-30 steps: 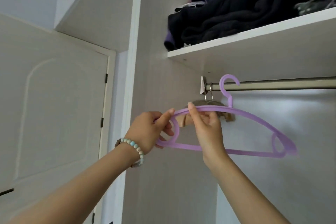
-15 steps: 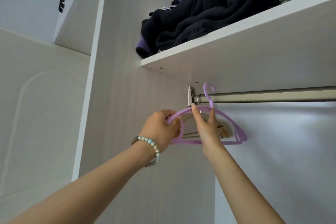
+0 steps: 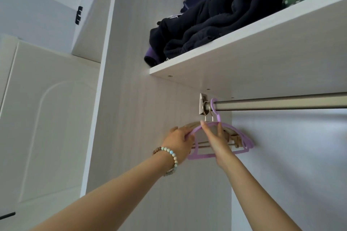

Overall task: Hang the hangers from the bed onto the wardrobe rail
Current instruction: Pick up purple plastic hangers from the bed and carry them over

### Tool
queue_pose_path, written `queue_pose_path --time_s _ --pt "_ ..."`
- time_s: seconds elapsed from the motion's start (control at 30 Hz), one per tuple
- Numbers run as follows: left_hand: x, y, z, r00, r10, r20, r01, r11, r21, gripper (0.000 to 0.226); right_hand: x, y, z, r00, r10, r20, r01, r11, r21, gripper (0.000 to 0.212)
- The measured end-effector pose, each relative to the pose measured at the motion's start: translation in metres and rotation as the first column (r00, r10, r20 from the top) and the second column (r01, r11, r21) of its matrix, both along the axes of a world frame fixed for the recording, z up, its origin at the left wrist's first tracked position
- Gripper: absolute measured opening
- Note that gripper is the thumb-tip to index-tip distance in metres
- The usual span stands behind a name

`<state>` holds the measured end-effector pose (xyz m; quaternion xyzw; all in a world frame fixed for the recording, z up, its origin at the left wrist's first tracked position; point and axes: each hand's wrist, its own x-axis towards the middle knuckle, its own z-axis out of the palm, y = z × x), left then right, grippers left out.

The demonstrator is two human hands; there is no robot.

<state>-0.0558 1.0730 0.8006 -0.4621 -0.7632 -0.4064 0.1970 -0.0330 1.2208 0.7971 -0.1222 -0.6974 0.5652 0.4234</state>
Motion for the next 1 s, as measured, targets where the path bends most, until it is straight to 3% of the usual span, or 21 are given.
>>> queue_pose_path --time_s 0.07,0.17,0.53,0.73,1.0 --pt "-0.001 -0.003 -0.006 0.998 0.025 -0.055 -0.028 0.998 -0.049 0.037 0.000 -0.001 -0.006 1.000 0.013 0.010 -0.013 1.000 0.011 0.100" --pt "-0.003 -0.012 -0.014 0.998 0.053 -0.016 -0.054 0.997 -0.063 0.041 0.001 -0.006 -0.010 1.000 0.025 0.005 -0.025 1.000 0.004 0.099" --pt "-0.012 -0.101 -0.003 1.000 0.016 -0.017 -0.013 0.981 0.194 0.039 0.019 -0.077 0.003 0.983 -0.044 -0.180 0.071 0.987 0.144 0.081" --pt "-0.015 -0.197 0.006 0.982 0.104 -0.159 -0.055 0.956 0.288 0.042 0.019 -0.173 0.016 0.976 0.040 -0.216 0.008 0.976 0.219 0.073" --pt "-0.043 -0.403 -0.007 0.952 0.272 -0.143 -0.209 0.915 0.346 0.044 -0.011 -0.369 0.019 0.936 0.281 -0.210 -0.175 0.893 0.415 0.069"
